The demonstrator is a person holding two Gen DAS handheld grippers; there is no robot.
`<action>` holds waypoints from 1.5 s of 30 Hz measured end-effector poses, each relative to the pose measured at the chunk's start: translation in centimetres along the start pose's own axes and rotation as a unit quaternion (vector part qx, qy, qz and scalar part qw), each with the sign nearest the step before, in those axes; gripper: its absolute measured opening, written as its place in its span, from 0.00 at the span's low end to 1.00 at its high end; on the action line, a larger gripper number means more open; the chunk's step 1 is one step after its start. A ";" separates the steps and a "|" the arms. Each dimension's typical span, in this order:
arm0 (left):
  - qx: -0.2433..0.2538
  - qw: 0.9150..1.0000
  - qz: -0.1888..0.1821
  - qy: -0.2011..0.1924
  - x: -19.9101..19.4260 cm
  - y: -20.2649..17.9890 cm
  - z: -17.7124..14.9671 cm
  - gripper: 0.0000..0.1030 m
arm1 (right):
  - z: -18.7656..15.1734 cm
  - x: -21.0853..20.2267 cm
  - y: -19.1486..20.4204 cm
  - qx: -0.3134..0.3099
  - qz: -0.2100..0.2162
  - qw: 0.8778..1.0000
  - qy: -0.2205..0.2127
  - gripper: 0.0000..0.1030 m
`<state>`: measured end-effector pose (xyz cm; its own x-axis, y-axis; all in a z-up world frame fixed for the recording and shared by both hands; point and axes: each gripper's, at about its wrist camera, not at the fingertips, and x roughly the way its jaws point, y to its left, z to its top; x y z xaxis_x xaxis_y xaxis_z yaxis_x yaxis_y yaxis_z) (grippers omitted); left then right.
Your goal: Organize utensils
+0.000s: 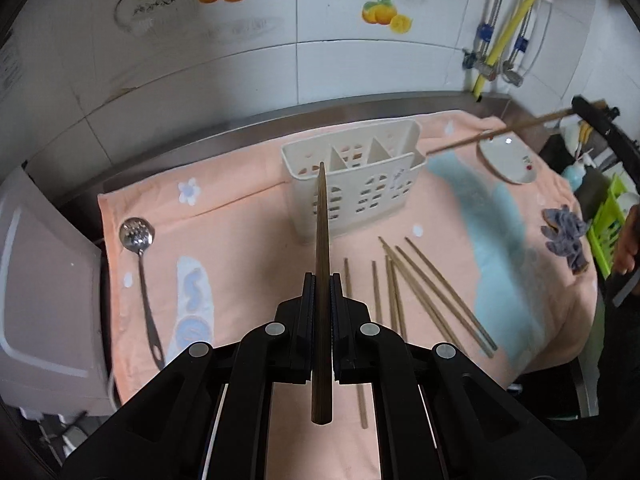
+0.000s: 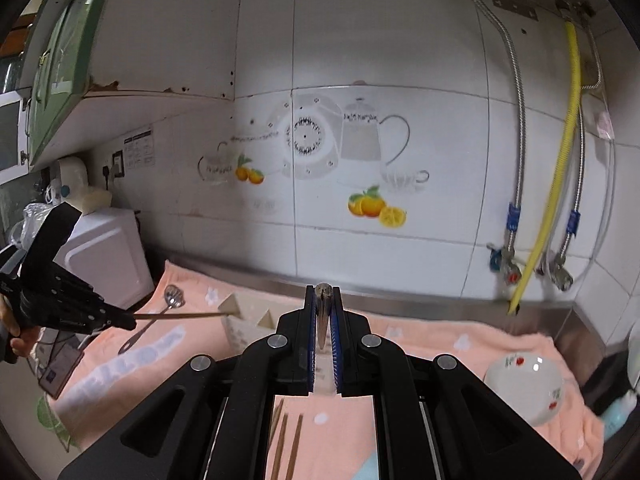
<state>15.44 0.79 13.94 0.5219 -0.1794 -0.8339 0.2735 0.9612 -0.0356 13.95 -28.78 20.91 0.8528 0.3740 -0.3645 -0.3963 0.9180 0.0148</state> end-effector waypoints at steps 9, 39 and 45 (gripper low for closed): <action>0.013 0.998 -0.011 0.066 2.4 0.1 4.3 0.06 | 1.5 5.0 0.3 -0.002 0.005 0.999 0.036 0.06; 0.052 0.998 -0.040 0.018 9.7 1.0 -4.6 0.12 | -0.3 11.2 0.9 -0.003 -0.003 0.993 0.118 0.07; 0.079 0.996 -0.027 0.022 12.4 1.3 -7.2 0.12 | 0.0 9.9 1.0 -0.012 -0.017 0.994 0.103 0.12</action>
<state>16.46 1.33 -0.37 0.4673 -0.2177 -0.8569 0.4268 0.9044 0.0029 22.00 -24.18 17.36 0.7788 0.3050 -0.5481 -0.3781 0.9255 -0.0222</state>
